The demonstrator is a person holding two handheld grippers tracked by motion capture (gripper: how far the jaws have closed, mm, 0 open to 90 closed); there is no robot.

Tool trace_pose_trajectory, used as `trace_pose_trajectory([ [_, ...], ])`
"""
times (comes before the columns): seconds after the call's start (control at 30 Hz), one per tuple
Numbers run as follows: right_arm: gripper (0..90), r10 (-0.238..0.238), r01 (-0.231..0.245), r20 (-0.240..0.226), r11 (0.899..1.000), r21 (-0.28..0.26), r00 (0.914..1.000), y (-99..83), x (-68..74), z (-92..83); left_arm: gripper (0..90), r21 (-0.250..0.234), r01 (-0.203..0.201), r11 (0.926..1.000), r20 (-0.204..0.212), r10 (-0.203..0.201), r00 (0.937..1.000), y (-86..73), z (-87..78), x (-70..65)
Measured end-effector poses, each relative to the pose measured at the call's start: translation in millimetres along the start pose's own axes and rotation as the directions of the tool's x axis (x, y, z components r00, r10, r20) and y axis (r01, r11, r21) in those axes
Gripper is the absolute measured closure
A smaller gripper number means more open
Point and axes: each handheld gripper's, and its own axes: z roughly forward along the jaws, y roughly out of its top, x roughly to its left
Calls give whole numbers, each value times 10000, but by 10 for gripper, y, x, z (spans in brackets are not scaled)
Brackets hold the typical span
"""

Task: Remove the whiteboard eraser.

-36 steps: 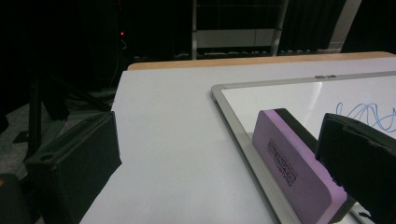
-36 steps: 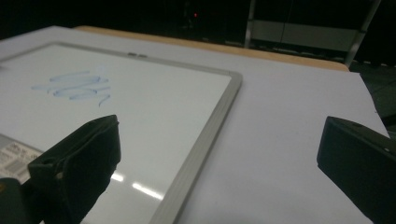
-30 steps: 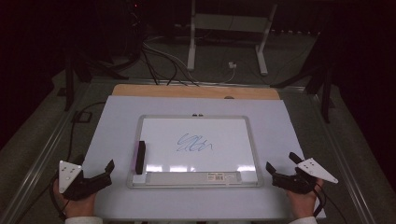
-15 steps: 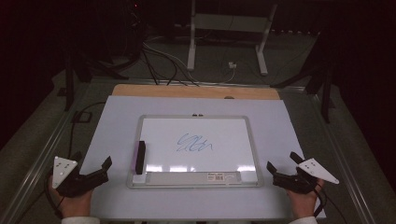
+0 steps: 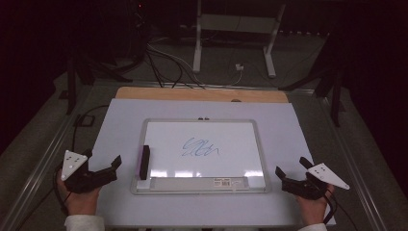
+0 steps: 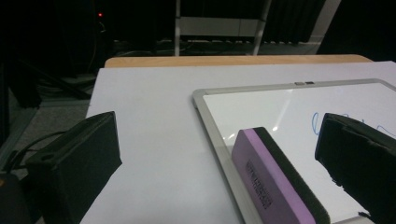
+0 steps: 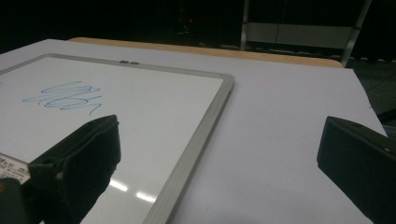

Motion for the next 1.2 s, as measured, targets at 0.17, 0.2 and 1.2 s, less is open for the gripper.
trace_pose_trajectory([
  [0.17,2,-6,6,21,10000,17,10000,0,9,0,9,69,-78,9999,296,76,9995,36,71,-39],
  [0.2,2,13,-13,14,10000,17,10000,-2,9,1,9,100,-115,9999,318,112,9994,42,84,-50],
  [1.2,2,46,-45,-145,9999,118,9999,-6,5,-1,8,1342,-157,9908,1385,-31,9904,-11,556,-186],
])
